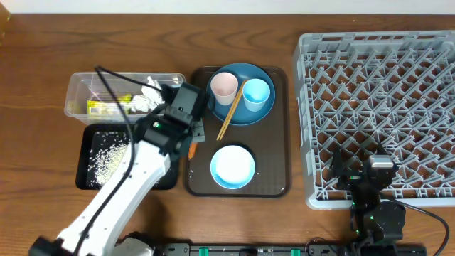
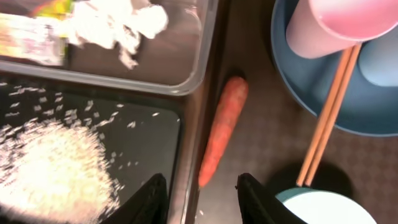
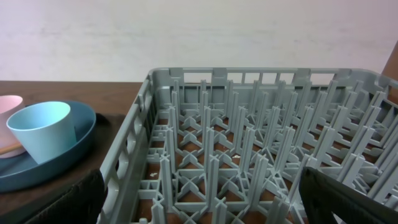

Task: Sort waste into correct bins and load items into the dishwasher rack
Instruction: 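Move the left gripper to the orange carrot and lower onto it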

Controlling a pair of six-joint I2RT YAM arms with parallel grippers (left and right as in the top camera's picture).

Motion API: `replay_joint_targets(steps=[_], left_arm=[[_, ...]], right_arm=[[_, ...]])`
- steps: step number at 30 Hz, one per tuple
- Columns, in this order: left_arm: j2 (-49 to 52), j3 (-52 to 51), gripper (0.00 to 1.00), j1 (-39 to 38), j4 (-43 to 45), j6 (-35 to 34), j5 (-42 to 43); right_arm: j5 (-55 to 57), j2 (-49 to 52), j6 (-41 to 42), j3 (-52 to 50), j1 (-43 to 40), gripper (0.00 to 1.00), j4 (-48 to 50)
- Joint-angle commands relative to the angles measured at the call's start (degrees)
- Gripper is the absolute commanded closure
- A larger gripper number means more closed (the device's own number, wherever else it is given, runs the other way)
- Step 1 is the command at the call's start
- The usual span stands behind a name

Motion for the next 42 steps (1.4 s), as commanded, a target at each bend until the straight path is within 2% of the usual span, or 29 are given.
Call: replay_joint_targets(steps=[1,9,23,42], left_arm=[[3.74,-0.11,0.61,1.07,0.81,3.61,2.73],[8.63,-0.11,0.61,1.95,2.86,5.53,2.75],[8.96,-2.34,0.61,1.95,6.93,6.1,6.21],[9.03,-15.74,0.62,1.88,23.58,6.14,6.21]], right_arm=[[0.17,0.02,0.17,-0.2,0.52,0.01,-0.07],[0.17,0.02,0.17,-0.2,0.52,0.01,-0.07],[0.17,0.02,0.17,-0.2,0.52,0.01,-0.07],[0.17,0.02,0.17,-0.2,0.52,0.01,-0.07]])
